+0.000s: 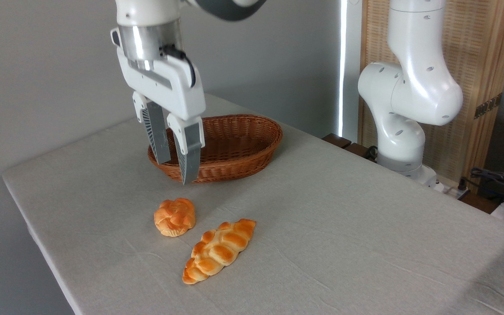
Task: Put bread into the basket
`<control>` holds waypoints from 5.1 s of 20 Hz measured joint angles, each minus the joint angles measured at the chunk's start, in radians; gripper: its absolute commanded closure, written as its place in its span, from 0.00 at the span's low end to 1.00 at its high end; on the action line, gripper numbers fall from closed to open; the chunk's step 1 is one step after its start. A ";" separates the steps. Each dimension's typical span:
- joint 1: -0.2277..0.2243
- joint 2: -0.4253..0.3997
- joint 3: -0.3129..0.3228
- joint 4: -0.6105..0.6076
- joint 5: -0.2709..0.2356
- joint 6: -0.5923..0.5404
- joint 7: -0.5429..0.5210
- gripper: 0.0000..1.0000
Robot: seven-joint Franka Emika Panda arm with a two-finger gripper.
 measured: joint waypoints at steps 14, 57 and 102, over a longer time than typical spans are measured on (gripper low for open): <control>-0.024 0.140 -0.083 -0.070 -0.014 0.111 0.075 0.00; -0.018 0.127 -0.116 -0.122 -0.229 0.264 0.130 0.88; -0.226 -0.035 -0.070 -0.148 -0.302 0.061 0.010 0.00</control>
